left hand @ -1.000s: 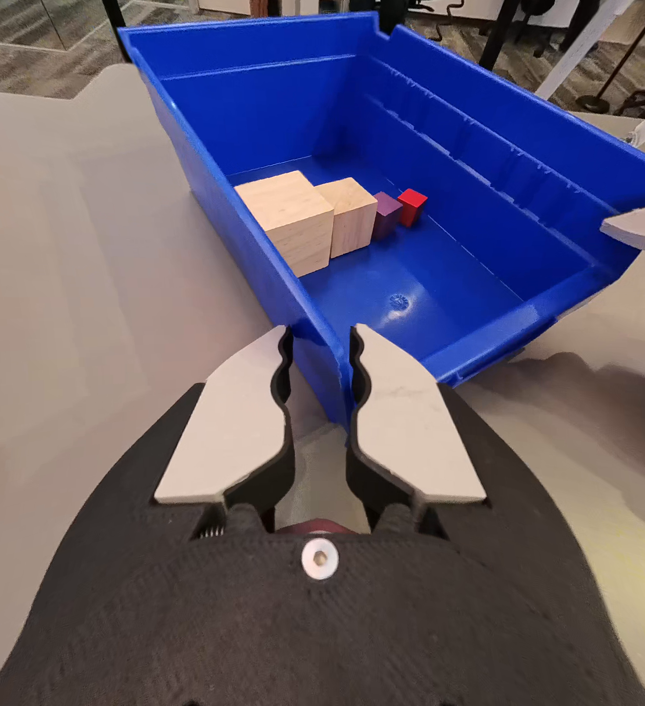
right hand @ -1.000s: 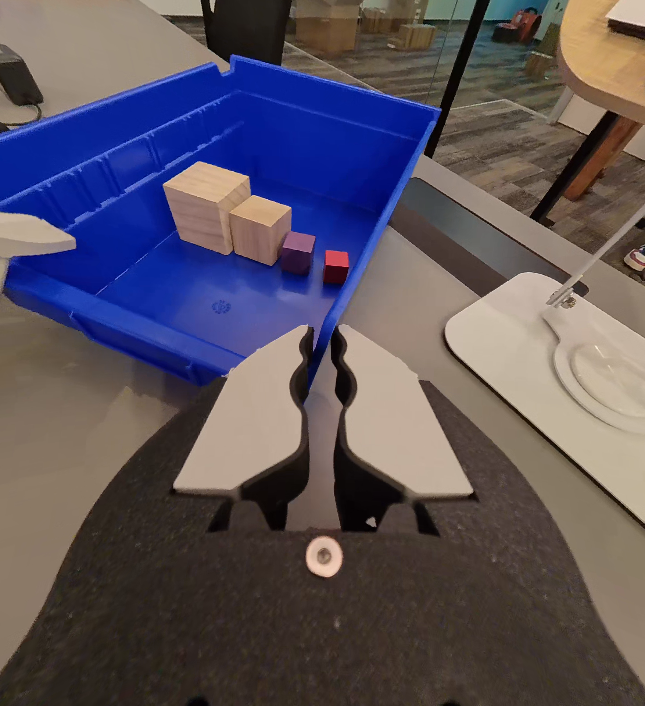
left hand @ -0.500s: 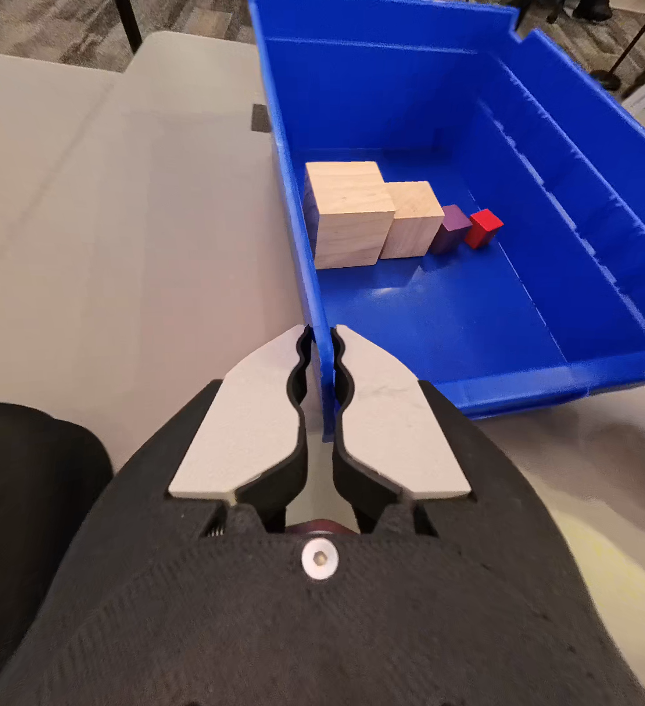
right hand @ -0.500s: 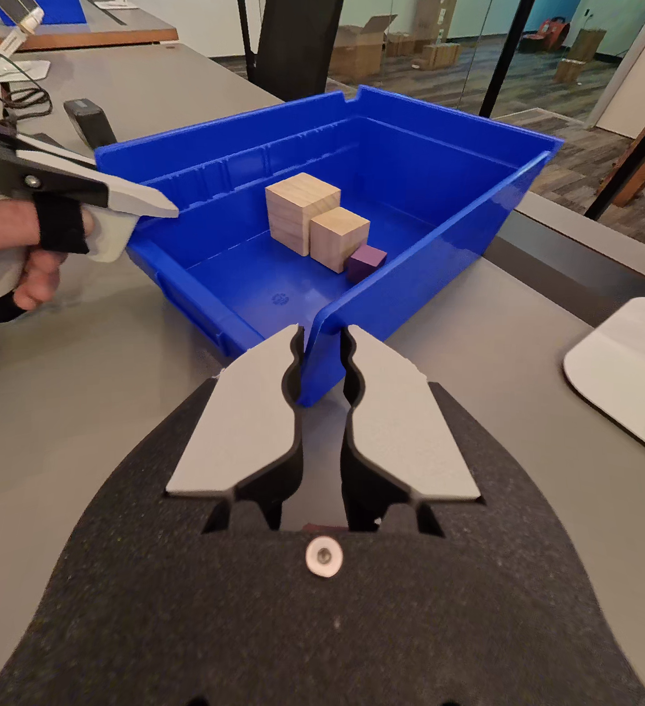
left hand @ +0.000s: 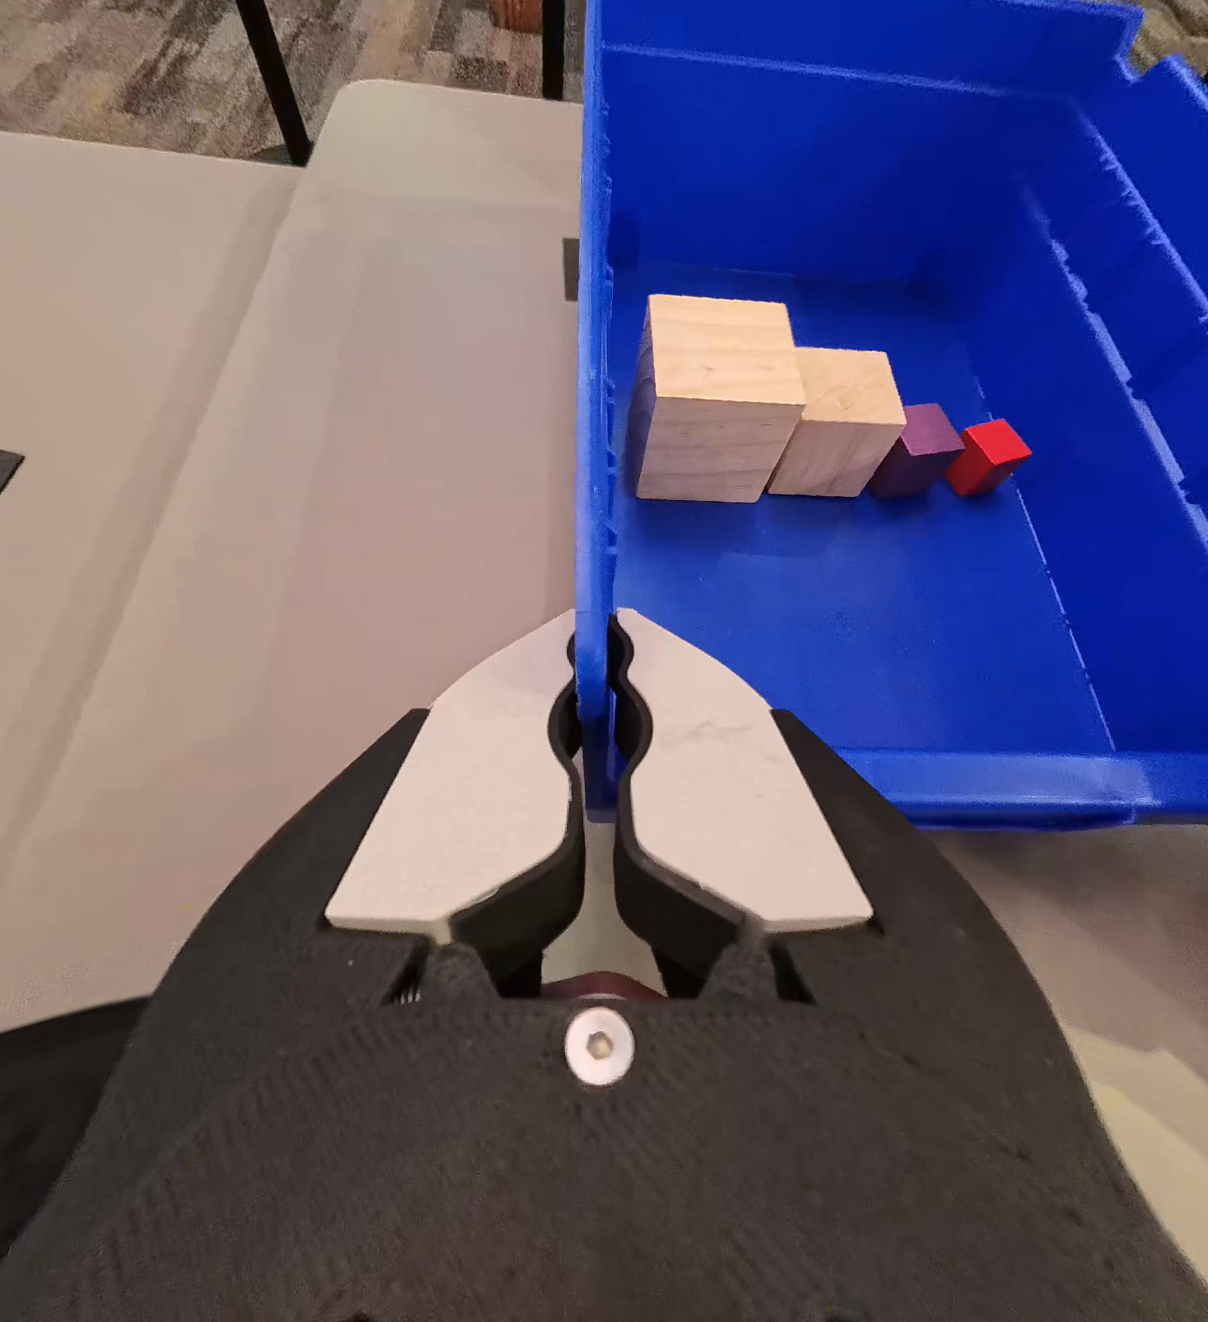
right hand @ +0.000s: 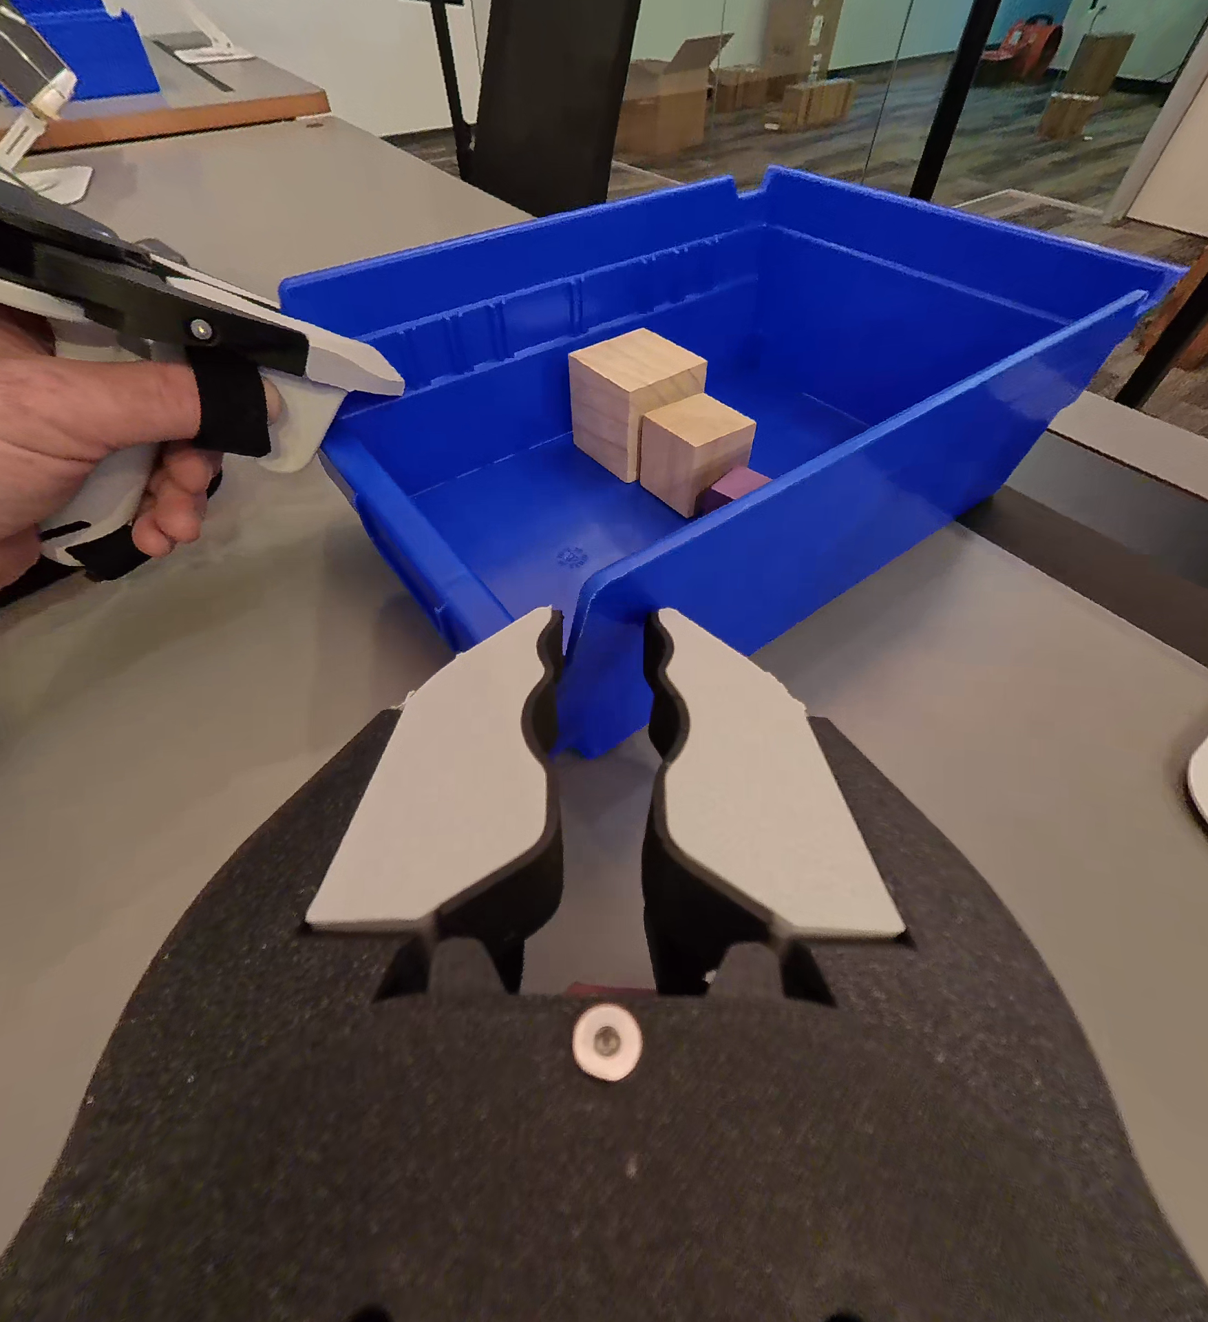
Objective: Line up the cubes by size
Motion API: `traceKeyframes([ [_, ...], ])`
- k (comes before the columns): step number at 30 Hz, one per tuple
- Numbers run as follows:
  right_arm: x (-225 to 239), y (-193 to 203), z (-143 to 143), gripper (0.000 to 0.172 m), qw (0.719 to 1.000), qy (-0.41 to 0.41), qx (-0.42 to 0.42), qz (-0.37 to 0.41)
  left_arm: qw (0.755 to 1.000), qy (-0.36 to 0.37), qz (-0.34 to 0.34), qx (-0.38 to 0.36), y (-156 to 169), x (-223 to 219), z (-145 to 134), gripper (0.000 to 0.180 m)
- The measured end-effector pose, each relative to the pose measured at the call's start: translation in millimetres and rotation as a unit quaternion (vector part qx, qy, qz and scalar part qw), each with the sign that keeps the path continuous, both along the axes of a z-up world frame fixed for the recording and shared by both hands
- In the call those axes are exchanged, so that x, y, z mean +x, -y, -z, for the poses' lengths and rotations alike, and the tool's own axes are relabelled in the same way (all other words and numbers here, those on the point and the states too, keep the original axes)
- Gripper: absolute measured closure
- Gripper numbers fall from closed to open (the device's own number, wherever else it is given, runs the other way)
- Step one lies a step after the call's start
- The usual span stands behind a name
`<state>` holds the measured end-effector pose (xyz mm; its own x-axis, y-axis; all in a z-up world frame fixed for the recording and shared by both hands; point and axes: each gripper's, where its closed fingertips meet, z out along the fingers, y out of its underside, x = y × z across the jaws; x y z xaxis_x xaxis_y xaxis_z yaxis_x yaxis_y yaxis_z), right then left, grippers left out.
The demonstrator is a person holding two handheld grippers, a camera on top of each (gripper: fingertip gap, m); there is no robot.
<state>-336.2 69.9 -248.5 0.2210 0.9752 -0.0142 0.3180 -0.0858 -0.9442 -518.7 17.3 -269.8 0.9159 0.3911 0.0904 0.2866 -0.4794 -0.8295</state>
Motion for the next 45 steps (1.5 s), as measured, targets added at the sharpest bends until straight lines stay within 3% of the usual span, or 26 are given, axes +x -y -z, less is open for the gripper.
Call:
traceKeyframes([
  [9, -10.8, -7.1, 0.2, 0.148, 1.000, -0.008, -0.006, 0.002, 1.000, 0.006, 0.007, 0.010, -11.2, -11.9, -0.1, 0.177],
  [16, 25.3, -7.8, -2.0, 0.139, 1.000, -0.002, -0.002, -0.014, 0.999, -0.049, -0.010, 0.013, 13.0, -3.3, -19.4, 0.149],
  [23, 108.6, -27.2, 3.9, 0.138, 0.999, 0.020, 0.024, -0.001, 0.988, -0.139, 0.066, -0.010, 14.4, 106.1, -21.6, 0.140],
  [32, 215.9, -63.0, 4.7, 0.137, 0.994, 0.060, 0.068, 0.058, 0.960, -0.177, 0.214, -0.033, -45.0, 266.7, 7.7, 0.124],
  [34, 237.3, -72.5, 5.1, 0.135, 0.993, 0.062, 0.062, 0.079, 0.956, -0.174, 0.229, -0.053, -56.8, 285.0, 18.3, 0.108],
  [39, 283.0, -87.2, 10.8, 0.132, 0.987, 0.077, 0.064, 0.124, 0.946, -0.187, 0.259, -0.053, -74.3, 312.0, 20.8, 0.103],
  [45, 324.5, -105.3, 24.2, 0.128, 0.979, 0.101, 0.047, 0.173, 0.953, -0.135, 0.265, -0.066, -81.6, 312.9, 32.2, 0.094],
])
